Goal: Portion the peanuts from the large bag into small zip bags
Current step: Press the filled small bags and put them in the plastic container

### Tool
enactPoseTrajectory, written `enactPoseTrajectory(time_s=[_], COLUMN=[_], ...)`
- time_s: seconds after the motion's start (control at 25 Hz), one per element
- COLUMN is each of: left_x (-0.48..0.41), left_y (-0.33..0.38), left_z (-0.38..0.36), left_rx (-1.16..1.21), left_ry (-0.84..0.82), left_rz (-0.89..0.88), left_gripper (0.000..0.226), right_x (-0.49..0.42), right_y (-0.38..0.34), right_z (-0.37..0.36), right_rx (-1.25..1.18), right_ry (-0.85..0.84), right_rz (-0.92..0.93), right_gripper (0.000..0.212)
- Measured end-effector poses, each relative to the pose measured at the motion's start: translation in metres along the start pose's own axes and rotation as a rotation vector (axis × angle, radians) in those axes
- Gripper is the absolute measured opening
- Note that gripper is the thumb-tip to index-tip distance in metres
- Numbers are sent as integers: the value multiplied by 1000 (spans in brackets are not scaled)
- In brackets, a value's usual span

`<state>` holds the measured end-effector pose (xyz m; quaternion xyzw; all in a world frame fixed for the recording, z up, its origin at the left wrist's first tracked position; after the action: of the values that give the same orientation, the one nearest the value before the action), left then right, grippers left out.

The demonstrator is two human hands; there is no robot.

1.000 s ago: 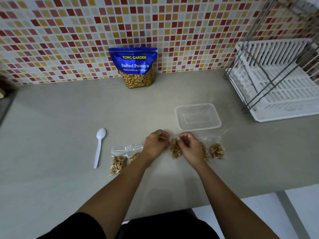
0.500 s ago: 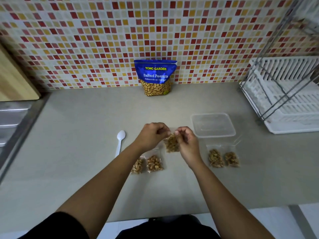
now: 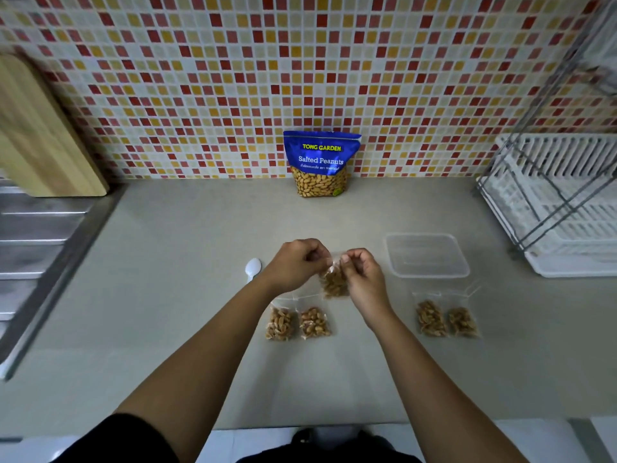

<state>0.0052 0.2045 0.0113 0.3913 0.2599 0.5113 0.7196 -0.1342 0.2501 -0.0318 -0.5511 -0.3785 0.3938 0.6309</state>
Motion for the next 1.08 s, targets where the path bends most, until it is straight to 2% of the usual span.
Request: enactPoseTrajectory(time_s=[0.12, 0.28, 0.44, 0.56, 0.68, 0.8, 0.92, 1.08], left_x=[-1, -3, -5, -8, -12, -16, -17, -17], left_y=[-1, -2, -2, 1, 1, 0, 5, 2], left_z=[0, -2, 3, 5, 5, 2, 0, 5], left_rx=[50, 75, 137, 38, -36, -113, -230, -353], left_ry=[-17, 6, -45, -30, -14, -4, 99, 126], left_rz=[1, 2, 53, -16, -65, -83, -138, -195], left_gripper=[6, 6, 9, 7, 10, 10, 12, 15], right_x=[2, 3, 0, 1, 2, 3, 0, -7], right_y=[2, 0, 3, 2, -4, -8, -13, -17], right_z=[-2, 0, -1, -4, -4, -8, -12, -4], right_rx=[25, -140, -43, -81, -29, 82, 110, 146], right_ry=[18, 37, 50, 84, 85, 187, 307, 326], right_rz=[-38, -133, -106, -143, -79, -20, -3, 20], right_gripper=[17, 5, 8, 11, 14, 11, 11, 8])
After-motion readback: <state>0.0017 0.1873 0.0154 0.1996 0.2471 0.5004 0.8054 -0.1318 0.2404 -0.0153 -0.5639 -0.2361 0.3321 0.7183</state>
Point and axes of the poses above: each hand's wrist, its own x-axis away from the middle knuckle, its own z-axis out of the back of the hand, y = z × x, the point moved 2 cm from there along -x, towards the middle knuckle, and after that the axes turned 7 degrees about y, right-handed, at the moved point
